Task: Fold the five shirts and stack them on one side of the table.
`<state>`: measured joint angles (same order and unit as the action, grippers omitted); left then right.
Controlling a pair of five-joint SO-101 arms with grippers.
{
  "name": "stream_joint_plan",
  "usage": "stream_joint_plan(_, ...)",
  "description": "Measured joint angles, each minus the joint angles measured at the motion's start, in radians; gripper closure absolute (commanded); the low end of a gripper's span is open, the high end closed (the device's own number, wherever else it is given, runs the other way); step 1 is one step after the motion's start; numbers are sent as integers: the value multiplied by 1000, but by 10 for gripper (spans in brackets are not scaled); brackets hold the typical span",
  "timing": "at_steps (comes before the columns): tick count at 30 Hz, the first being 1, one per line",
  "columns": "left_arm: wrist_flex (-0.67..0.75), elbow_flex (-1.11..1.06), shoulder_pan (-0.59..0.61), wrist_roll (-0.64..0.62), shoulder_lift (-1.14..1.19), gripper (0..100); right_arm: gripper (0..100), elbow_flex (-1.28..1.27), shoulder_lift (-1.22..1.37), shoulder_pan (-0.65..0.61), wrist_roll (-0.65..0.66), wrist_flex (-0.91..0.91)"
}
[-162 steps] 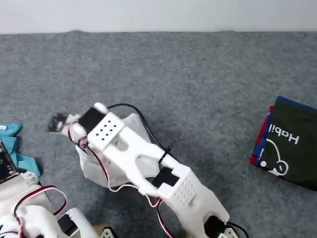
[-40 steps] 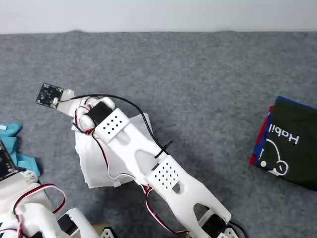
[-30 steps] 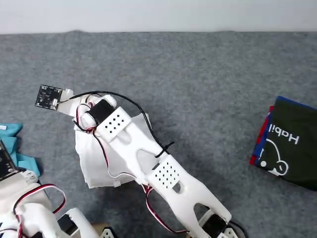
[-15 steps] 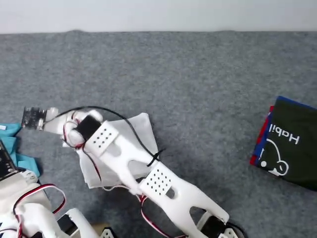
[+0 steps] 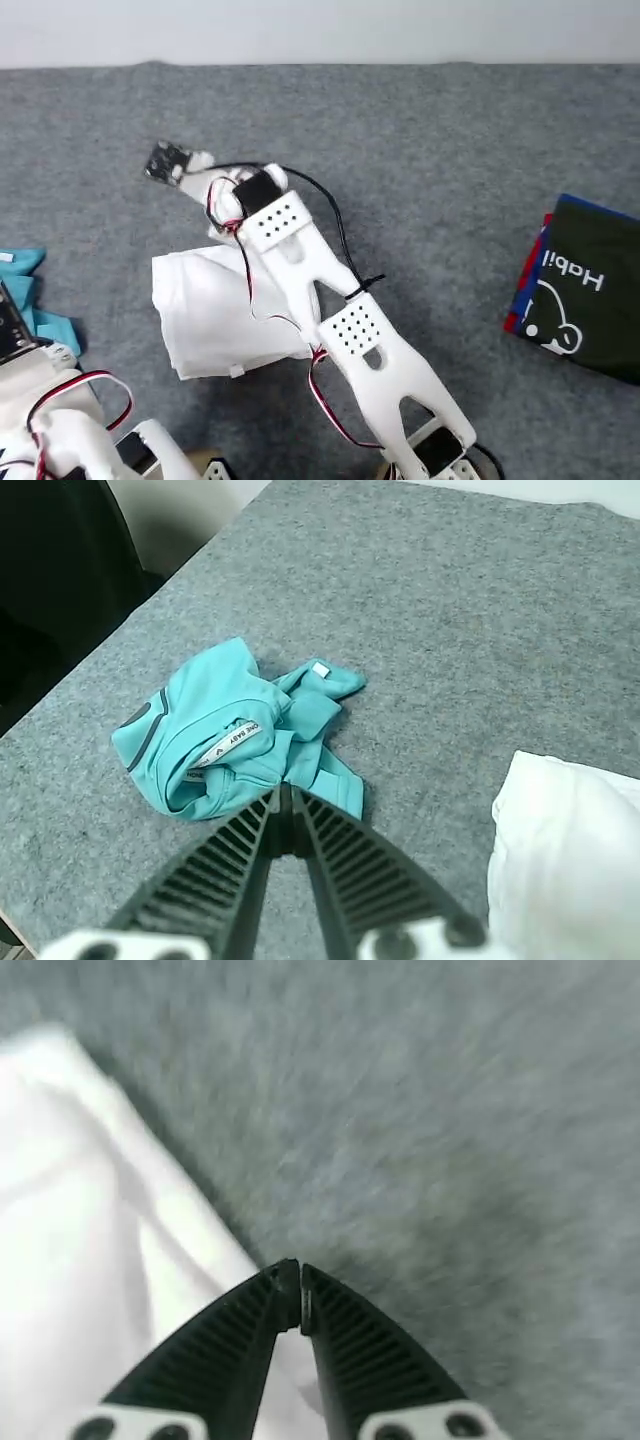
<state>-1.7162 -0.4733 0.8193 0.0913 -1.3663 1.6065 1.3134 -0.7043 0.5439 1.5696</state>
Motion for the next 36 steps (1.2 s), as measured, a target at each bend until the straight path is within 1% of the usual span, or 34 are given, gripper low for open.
stream_joint_plan(7, 0, 0, 0, 0, 0, 994, 990, 2, 41, 49, 0, 28)
stream_joint_plan(12, 2, 0, 0, 0, 0, 994, 990, 18, 28, 31, 0, 94)
stream_joint_plan(16, 35, -17, 0, 0, 0, 994, 990, 18, -21, -5, 0, 153)
stream_joint_plan(18, 51, -26, 0, 0, 0, 994, 990, 18, -43, -20, -20, 176)
stream_joint_plan(22, 60, -26, 0, 0, 0, 994, 990, 18, -55, -26, -63, 180)
stream_joint_plan(27, 60, -26, 0, 0, 0, 994, 990, 18, -57, -26, -69, 180)
stream_joint_plan(30, 60, -26, 0, 0, 0, 994, 990, 20, -11, -23, -69, 173)
stream_joint_plan(36, 60, -26, 0, 0, 0, 994, 990, 18, 60, 54, -69, 94)
